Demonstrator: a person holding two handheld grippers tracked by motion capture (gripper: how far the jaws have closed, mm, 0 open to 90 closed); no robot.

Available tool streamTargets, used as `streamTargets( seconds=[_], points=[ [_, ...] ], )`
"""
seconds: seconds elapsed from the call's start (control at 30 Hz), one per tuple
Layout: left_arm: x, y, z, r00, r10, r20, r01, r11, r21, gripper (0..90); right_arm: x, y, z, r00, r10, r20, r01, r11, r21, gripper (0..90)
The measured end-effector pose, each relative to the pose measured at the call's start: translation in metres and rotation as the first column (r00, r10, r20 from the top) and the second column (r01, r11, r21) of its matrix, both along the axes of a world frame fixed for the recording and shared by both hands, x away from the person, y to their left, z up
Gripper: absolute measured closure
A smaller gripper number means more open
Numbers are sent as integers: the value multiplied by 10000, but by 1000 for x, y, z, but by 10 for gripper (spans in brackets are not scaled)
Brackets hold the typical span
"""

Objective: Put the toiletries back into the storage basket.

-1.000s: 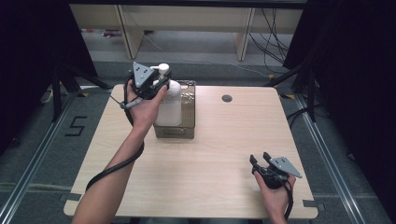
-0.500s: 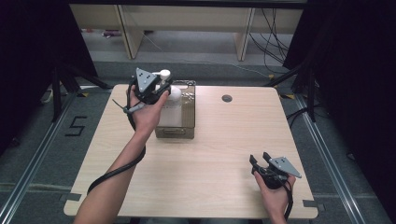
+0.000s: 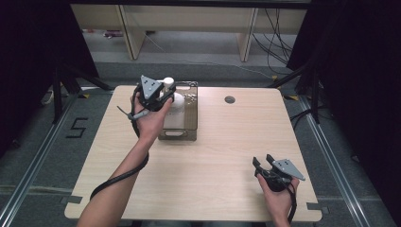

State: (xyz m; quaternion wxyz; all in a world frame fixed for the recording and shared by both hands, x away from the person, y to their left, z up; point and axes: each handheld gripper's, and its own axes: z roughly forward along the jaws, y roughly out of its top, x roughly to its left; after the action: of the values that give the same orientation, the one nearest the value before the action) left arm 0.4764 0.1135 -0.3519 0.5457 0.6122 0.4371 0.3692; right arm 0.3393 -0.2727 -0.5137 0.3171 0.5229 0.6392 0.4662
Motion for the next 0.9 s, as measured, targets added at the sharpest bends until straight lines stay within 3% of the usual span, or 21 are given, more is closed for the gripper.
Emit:
streamTargets(
  seconds=[0.43,0.57,0.63,0.9],
  points=[
    [0,0,-11,9995,30,-309,-27,9999,101,593,-1,0,1,9999,-48,-132,47,10000,-78,428],
    [-1,1,-13,9995,52,-298,-51,10000,45,592,-1,0,1,9999,-47,-150,46,10000,-75,428],
    [-2,1,-13,9995,73,-304,-72,10000,43,592,0,0,0,10000,41,61,-41,10000,56,428],
    [-3,2,-14,9996,101,-271,-99,9999,78,592,0,1,0,10000,39,-32,-39,9998,173,428]
  ],
)
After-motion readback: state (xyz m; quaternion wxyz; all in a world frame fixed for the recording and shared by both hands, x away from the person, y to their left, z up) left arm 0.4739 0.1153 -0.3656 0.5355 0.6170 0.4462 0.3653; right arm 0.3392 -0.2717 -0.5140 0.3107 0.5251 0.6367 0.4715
